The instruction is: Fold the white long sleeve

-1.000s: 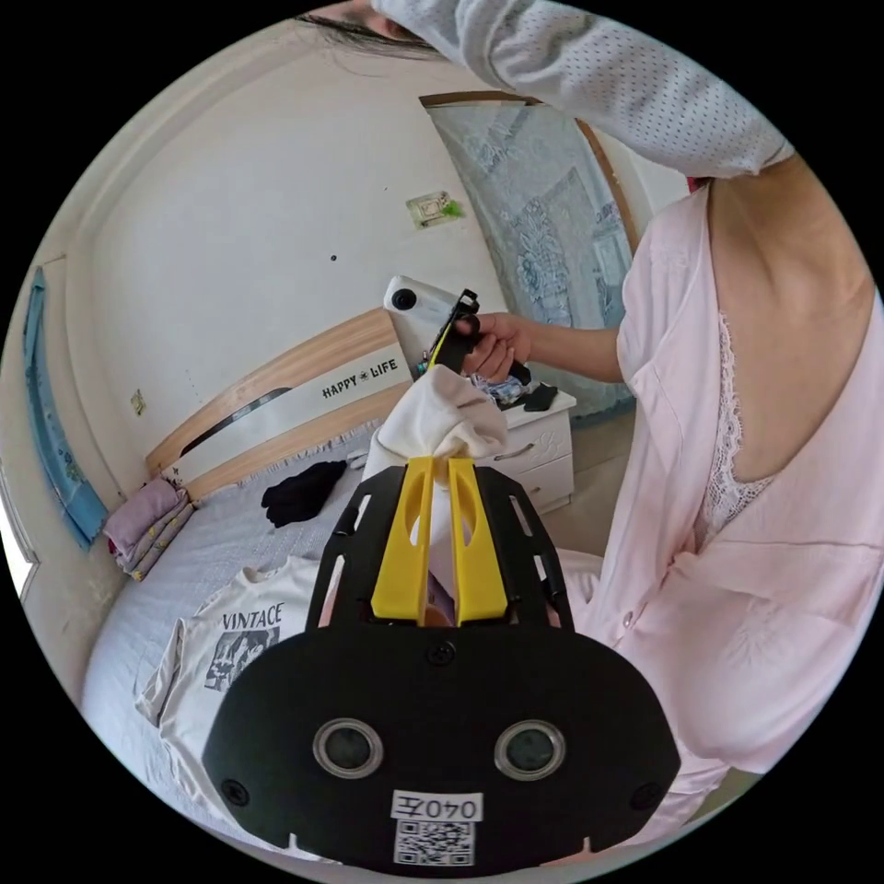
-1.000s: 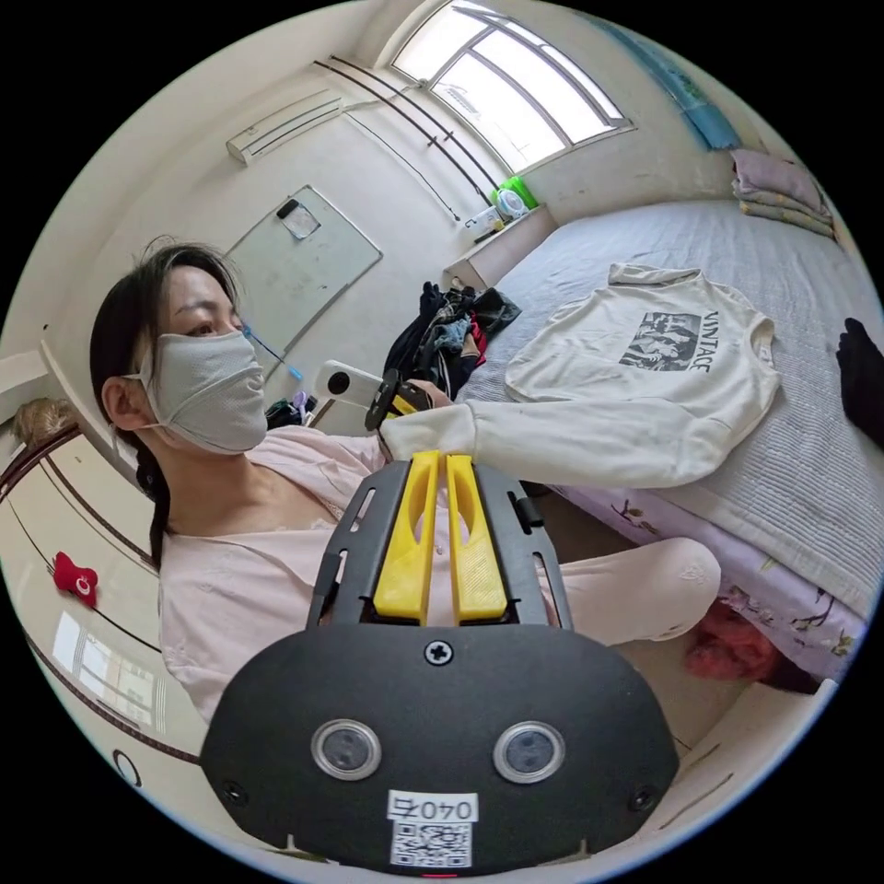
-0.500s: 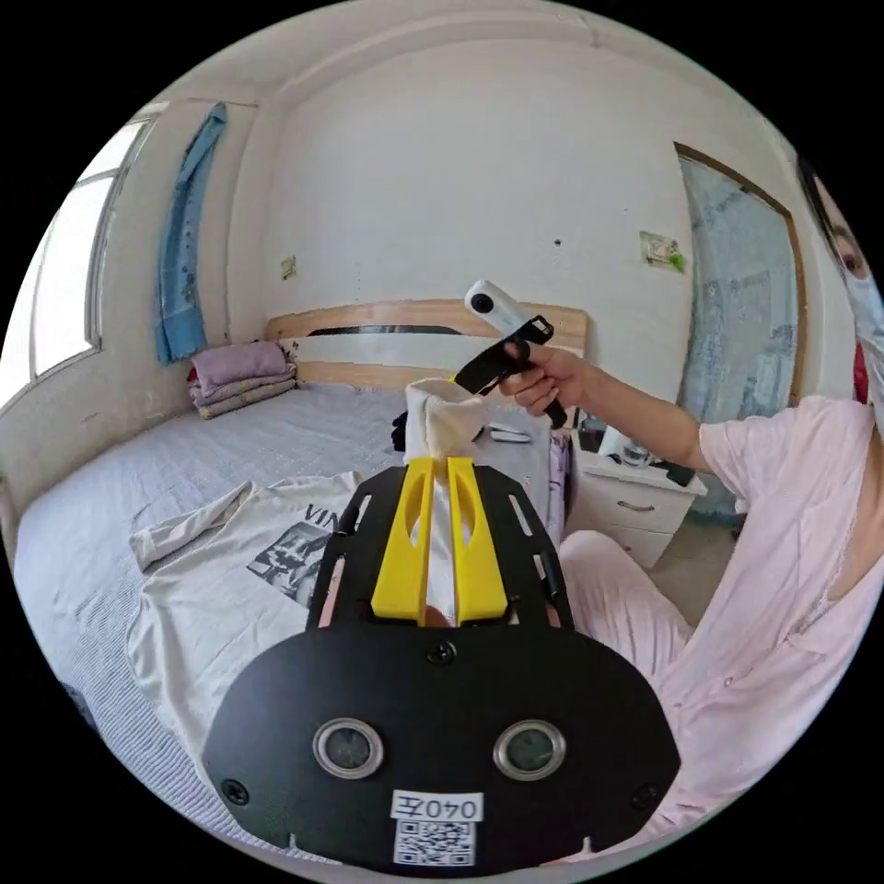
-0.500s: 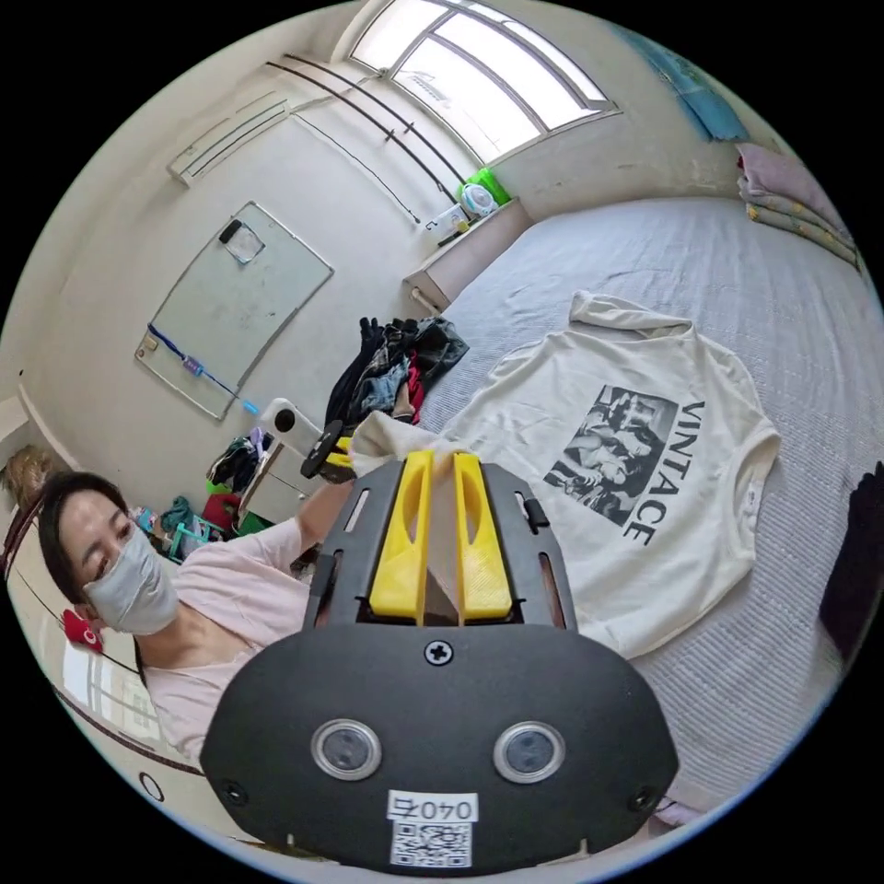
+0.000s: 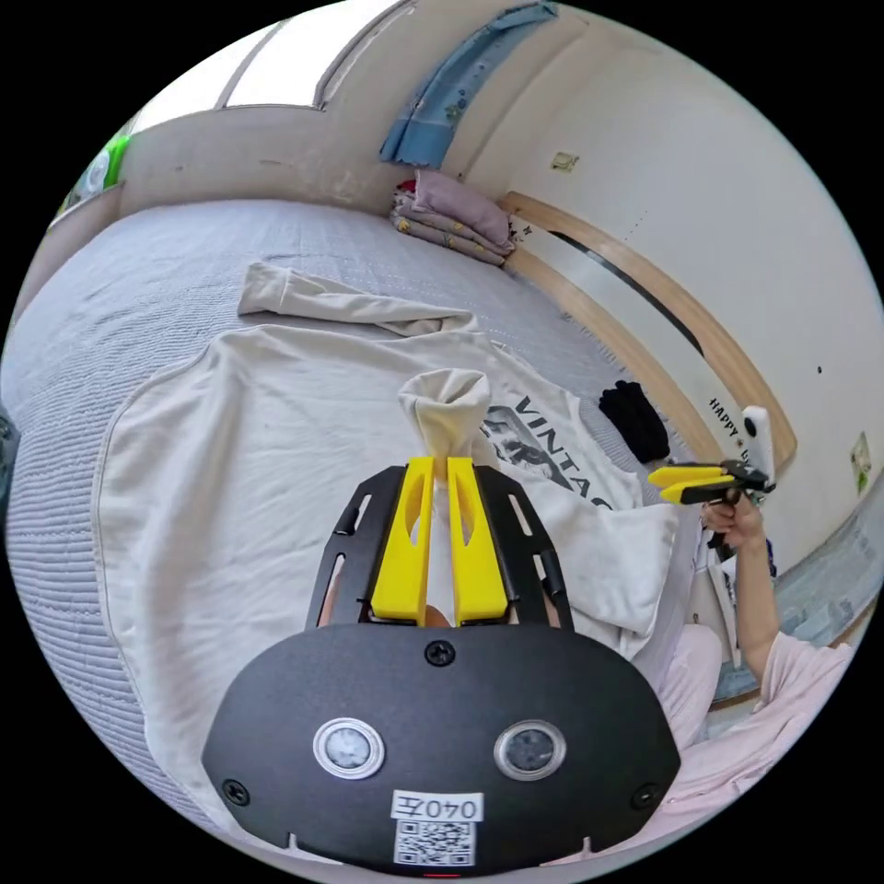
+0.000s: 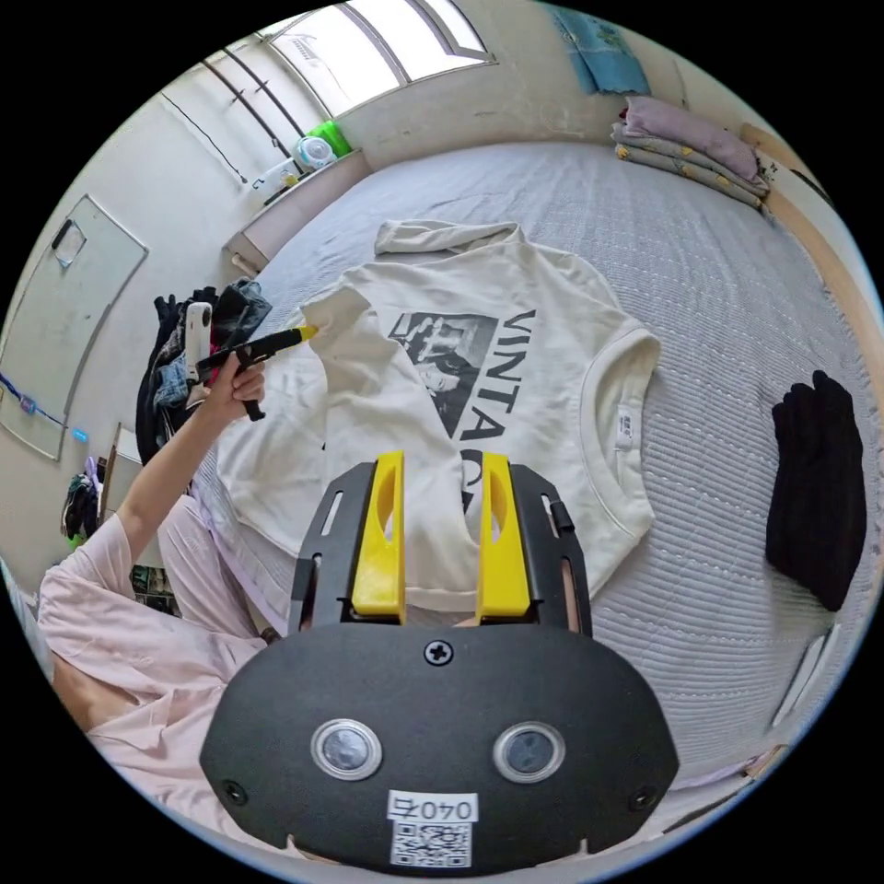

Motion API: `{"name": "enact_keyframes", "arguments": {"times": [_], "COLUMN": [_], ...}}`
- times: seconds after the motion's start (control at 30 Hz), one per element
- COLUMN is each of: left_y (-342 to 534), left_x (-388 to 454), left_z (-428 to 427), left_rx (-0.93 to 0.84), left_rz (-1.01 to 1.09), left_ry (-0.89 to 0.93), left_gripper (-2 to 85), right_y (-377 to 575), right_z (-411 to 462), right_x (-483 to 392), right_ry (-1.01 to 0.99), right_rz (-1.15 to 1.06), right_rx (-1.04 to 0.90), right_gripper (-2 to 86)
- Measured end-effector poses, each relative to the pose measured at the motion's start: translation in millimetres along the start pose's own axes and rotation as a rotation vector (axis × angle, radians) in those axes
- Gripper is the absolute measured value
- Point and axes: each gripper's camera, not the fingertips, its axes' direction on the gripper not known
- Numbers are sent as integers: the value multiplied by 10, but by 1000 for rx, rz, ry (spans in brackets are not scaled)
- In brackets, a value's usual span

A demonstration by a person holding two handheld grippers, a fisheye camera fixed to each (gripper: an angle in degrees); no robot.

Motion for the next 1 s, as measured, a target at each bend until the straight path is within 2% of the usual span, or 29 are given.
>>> {"name": "enact_keyframes", "arguments": {"times": [0.07, 0.17, 0.2, 0.3, 0.37, 0.47, 0.57, 0.63, 0.7, 0.77, 0.83, 0.87, 1.0], "left_y": [4, -14, -12, -3, -31, -106, -81, 53, 277, 417, 566, 701, 746], "left_x": [-161, -364, -475, -700, -703, -428, 406, 1010, 1678, 1998, 2134, 2115, 2085], "left_z": [-66, -62, -90, -249, -386, -552, -339, -59, 348, 700, 1066, 1336, 1165], "left_rx": [23, -60, -67, 33, 68, 22, -105, -161, -206, -266, -367, -502, -393], "left_rz": [-58, -97, -141, -237, -246, -135, 181, 375, 566, 639, 670, 633, 535], "left_ry": [61, 35, 103, 387, 331, 110, -38, -9, 107, 137, 74, 37, 92], "left_gripper": [-11, -9, -11, -13, -13, -12, -11, -9, -9, -9, -9, -9, -9], "right_y": [192, 355, 370, 322, 300, 312, 277, 212, 141, 103, 158, 247, 342], "right_z": [-79, -194, -195, 35, 76, -360, -639, -632, -532, -359, -230, -148, -279], "right_x": [-56, -125, -116, 120, 154, -204, -694, -898, -986, -960, -885, -827, -773], "right_ry": [11, -22, -34, -20, 124, 180, 185, 138, 108, 141, 220, 219, 134], "right_rz": [16, 19, 16, 109, 180, 116, -14, -65, -72, -26, 1, 5, 44], "right_rx": [43, 118, 124, -18, -101, 27, 108, 101, 68, -2, -102, -167, -139], "right_gripper": [87, 15, 8, -5, -8, -9, -9, -9, -10, -10, -9, -9, -10]}}
